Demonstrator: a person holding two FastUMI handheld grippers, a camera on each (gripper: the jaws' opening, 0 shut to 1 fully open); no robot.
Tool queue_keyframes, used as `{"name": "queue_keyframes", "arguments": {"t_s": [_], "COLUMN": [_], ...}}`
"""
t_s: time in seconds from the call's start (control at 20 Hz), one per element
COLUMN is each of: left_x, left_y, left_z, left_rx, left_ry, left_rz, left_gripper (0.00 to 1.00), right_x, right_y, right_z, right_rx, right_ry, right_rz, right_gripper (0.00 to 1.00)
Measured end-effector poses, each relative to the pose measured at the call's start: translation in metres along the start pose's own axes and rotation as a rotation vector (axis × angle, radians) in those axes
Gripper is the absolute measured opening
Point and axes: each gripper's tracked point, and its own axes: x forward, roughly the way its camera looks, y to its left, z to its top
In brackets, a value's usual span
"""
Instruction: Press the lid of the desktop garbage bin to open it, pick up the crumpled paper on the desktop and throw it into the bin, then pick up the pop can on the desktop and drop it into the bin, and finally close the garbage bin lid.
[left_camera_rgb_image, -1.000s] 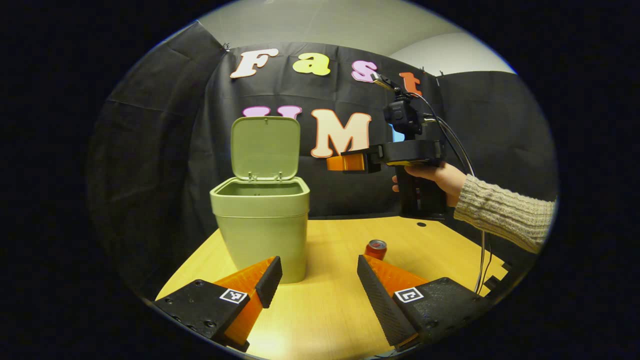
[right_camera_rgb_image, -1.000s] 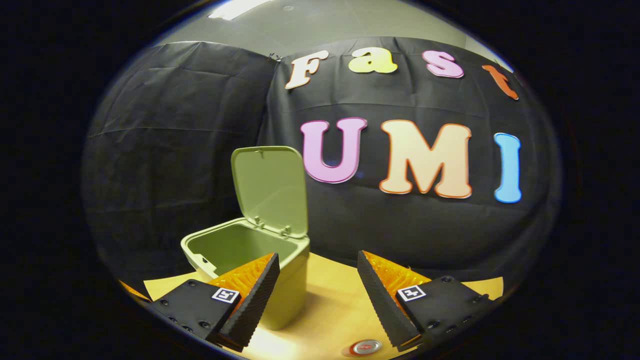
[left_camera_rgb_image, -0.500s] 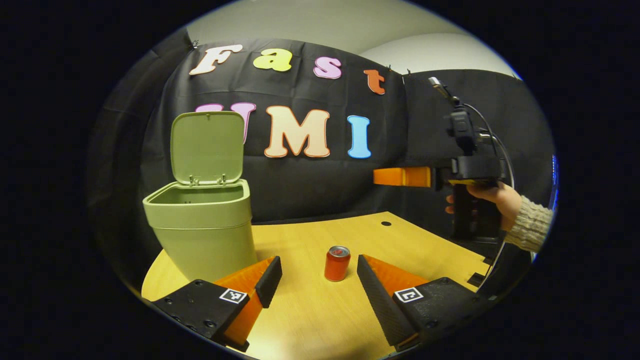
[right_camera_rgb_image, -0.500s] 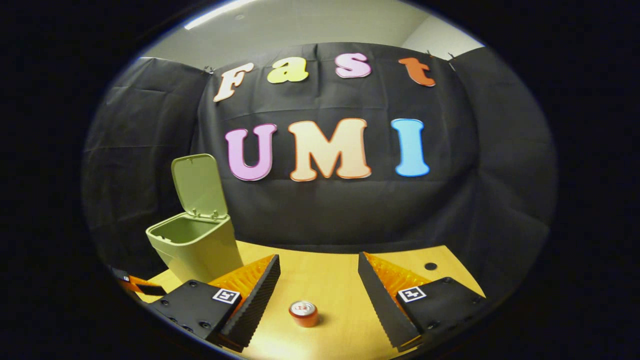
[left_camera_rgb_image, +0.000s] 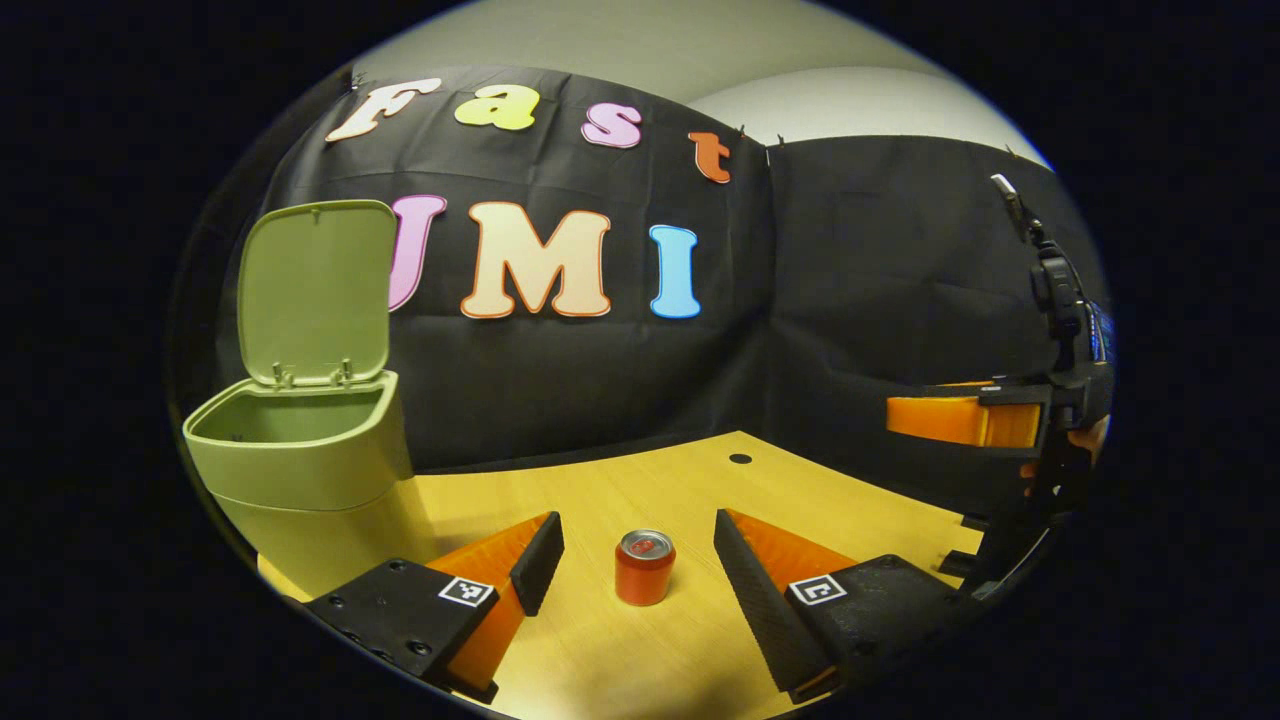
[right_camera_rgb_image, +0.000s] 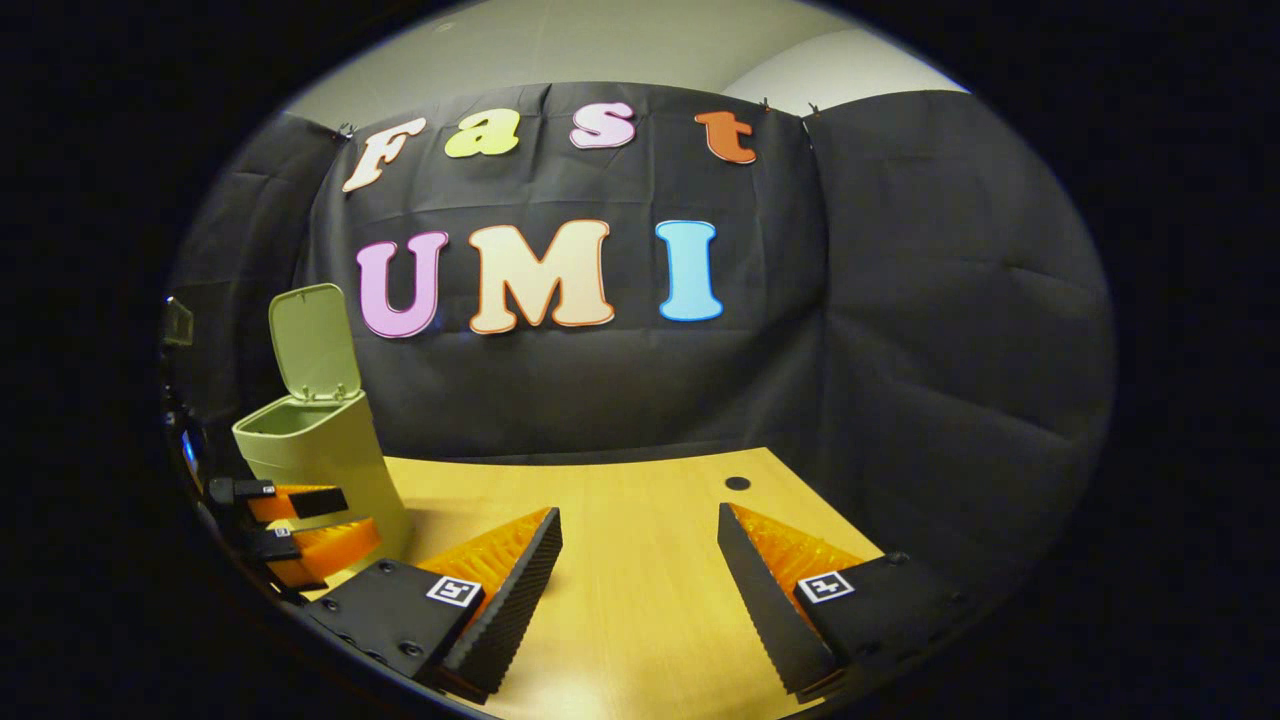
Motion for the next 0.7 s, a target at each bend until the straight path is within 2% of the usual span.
{"name": "queue_keyframes", "arguments": {"t_s": [0.2, 0.7], "left_x": [0.036, 0.095], "left_y": [-0.011, -0.021], "left_z": [-0.014, -0.07], "left_rx": [0.01, 0.061], "left_ry": [0.016, 0.073], "left_rz": [-0.053, -0.093], "left_gripper": [0.91, 0.91], "right_x": [-0.02, -0.041], "right_y": [-0.011, -0.015], "right_z": [-0.013, -0.047], "right_rx": [0.01, 0.064], "right_ry": [0.004, 0.025], "right_rz": [-0.051, -0.072], "right_gripper": [0.99, 0.98]}}
